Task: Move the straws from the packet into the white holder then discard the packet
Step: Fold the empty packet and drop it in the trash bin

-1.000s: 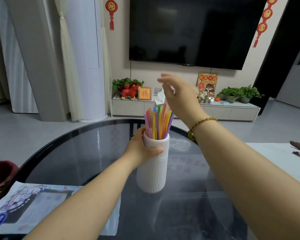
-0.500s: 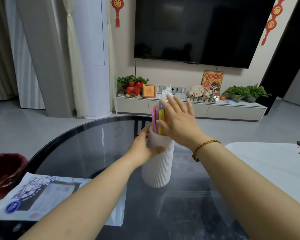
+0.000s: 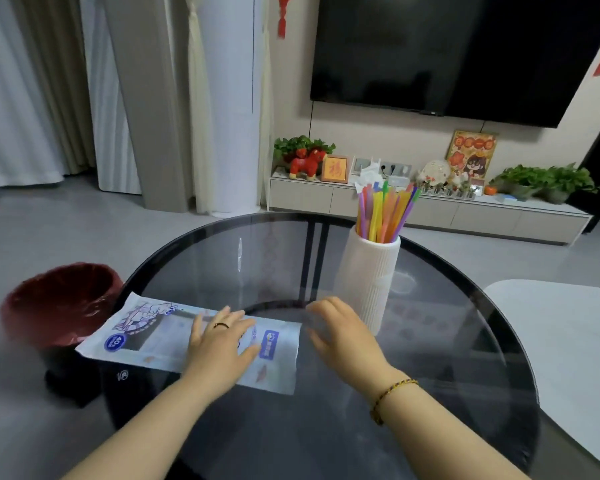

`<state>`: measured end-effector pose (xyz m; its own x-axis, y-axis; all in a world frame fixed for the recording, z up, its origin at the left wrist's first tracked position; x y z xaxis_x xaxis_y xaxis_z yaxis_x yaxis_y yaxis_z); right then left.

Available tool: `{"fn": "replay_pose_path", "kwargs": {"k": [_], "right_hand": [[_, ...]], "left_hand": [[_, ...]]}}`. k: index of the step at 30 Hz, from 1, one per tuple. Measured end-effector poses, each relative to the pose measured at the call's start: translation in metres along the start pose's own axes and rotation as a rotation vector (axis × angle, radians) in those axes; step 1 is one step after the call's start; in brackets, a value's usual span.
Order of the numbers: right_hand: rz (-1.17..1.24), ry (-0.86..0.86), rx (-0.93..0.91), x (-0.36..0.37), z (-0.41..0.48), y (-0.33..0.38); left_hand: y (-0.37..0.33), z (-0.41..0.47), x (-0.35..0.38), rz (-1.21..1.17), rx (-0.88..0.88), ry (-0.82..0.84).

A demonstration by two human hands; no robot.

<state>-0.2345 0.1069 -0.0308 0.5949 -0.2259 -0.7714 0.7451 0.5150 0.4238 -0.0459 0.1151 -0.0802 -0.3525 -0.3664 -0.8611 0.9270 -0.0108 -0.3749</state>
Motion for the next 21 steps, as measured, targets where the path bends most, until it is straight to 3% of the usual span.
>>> {"fn": "replay_pose_path", "kwargs": {"k": [4,11,16,21], "right_hand": [[0.041,0.201,0.197,0.035,0.001,0.002],[-0.095,0.346,0.289,0.066,0.024,0.007],[-0.023,0.408,0.385,0.079,0.030,0.005],[0.089,0.461,0.536,0.086,0.038,0.010]], "left_hand": [[0.034,-0.024,0.002,0.121,-0.045,0.105],[0.060,-0.033,0.002,0.034,0.049,0.137],[0.074,-0.030,-0.003,0.009,0.068,0.111],[0.089,-0.029,-0.009,0.050,-0.076,-0.040]]}}
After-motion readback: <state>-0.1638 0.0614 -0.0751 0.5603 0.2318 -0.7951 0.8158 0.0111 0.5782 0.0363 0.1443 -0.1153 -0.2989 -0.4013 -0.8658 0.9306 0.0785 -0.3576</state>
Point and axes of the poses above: each hand's wrist, its own z-axis towards the middle knuckle, its own x-axis out of the palm, y = z × x, the point moved 1 cm from there along z, towards the middle knuckle, and after that the axes turned 11 degrees about -y, right-handed, at the moved point
